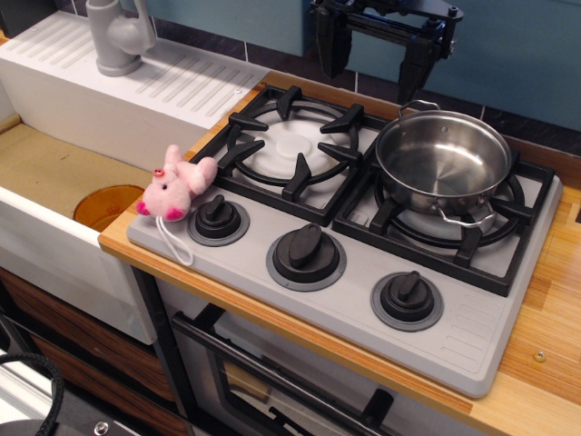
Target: Put pan on stove and put stuffedpig in pan
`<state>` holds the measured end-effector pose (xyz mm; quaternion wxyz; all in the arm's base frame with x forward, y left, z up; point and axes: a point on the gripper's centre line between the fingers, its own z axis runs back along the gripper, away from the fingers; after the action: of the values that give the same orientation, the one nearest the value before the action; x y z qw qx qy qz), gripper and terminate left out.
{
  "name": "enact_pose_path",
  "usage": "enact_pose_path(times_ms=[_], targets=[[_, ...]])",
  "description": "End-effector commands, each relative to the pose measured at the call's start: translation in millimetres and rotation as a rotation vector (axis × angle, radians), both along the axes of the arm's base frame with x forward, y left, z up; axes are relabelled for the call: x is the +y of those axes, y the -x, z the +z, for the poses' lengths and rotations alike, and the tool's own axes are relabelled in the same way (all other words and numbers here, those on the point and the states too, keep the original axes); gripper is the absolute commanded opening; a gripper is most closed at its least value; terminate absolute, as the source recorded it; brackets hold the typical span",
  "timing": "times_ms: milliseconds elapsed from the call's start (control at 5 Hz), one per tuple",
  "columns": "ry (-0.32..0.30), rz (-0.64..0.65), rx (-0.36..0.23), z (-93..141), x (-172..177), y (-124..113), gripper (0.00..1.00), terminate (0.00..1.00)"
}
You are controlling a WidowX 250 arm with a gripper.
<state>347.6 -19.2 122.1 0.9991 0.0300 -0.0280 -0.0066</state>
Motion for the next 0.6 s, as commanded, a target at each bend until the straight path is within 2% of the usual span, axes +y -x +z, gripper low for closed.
enact_pose_path(times_ms=[0, 400], targets=[[0.0, 0.0, 0.0, 0, 0, 0, 1.0, 0.0], [0.04, -0.021, -0.054, -27, -1, -9, 1.0, 0.0]])
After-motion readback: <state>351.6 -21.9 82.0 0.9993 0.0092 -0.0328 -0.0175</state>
